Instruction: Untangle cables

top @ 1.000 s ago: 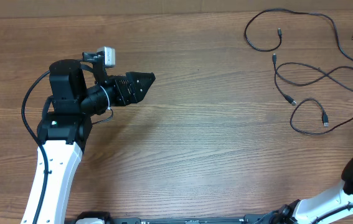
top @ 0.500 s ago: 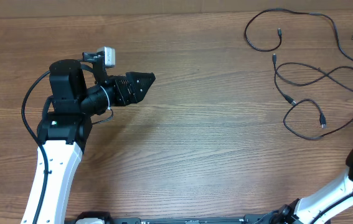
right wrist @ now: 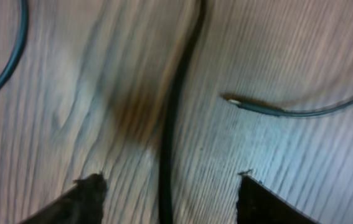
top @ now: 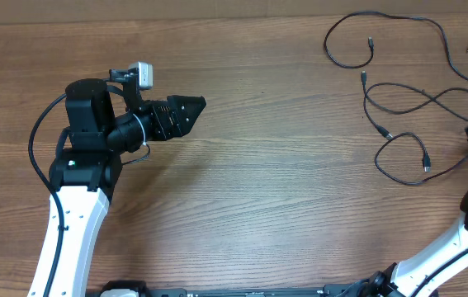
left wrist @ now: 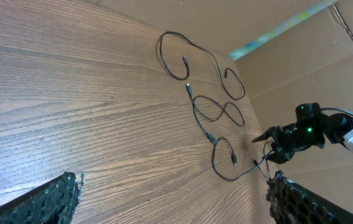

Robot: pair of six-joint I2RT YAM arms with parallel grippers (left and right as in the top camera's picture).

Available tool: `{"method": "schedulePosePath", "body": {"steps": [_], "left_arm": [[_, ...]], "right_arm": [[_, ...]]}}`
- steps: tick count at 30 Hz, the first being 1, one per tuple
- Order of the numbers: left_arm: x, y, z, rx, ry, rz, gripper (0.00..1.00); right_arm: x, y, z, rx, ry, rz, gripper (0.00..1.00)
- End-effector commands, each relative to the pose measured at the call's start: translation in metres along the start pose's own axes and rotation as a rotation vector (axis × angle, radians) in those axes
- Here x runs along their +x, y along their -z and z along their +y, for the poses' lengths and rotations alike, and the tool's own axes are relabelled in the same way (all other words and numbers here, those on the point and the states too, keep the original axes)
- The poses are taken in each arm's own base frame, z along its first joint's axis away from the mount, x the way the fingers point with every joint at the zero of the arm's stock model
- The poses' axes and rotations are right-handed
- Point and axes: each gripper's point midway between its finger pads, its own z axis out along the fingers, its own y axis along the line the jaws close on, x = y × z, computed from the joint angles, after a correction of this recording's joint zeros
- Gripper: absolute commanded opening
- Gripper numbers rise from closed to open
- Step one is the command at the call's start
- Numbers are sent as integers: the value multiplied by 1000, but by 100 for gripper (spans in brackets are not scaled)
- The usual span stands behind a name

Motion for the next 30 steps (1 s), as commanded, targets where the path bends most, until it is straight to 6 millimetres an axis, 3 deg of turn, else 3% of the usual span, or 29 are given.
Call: {"method": "schedulePosePath", "body": {"steps": [1, 4, 7, 16, 17, 18, 20, 23, 30], "left_arm": [[-6, 1, -3, 2, -30, -10, 99], [-6, 1, -3, 2, -30, -10, 98], [-6, 1, -3, 2, -33, -11, 99], [-6, 1, -3, 2, -56, -10, 99], [-6, 1, -3, 2, -56, -10, 99], [-6, 1, -3, 1, -55, -10, 100], [-5, 1, -3, 1, -54, -9, 99], [-5, 1, -3, 0, -52, -7, 99], [-4, 1, -2, -1, -51, -5, 99]], "right_arm": [[7, -3, 12, -62, 106, 37, 73], [1, 8, 11, -62, 104, 33, 74], [-12, 33, 12, -75, 95, 15, 75], [-54, 148, 15, -175, 68, -123, 76], [-55, 154, 14, -180, 66, -130, 72], [-54, 158, 13, -179, 66, -129, 61], [-50, 156, 10, -167, 64, -113, 33], [-40, 140, 6, -132, 40, -61, 6], [-14, 80, 0, -45, 35, 45, 4]]}}
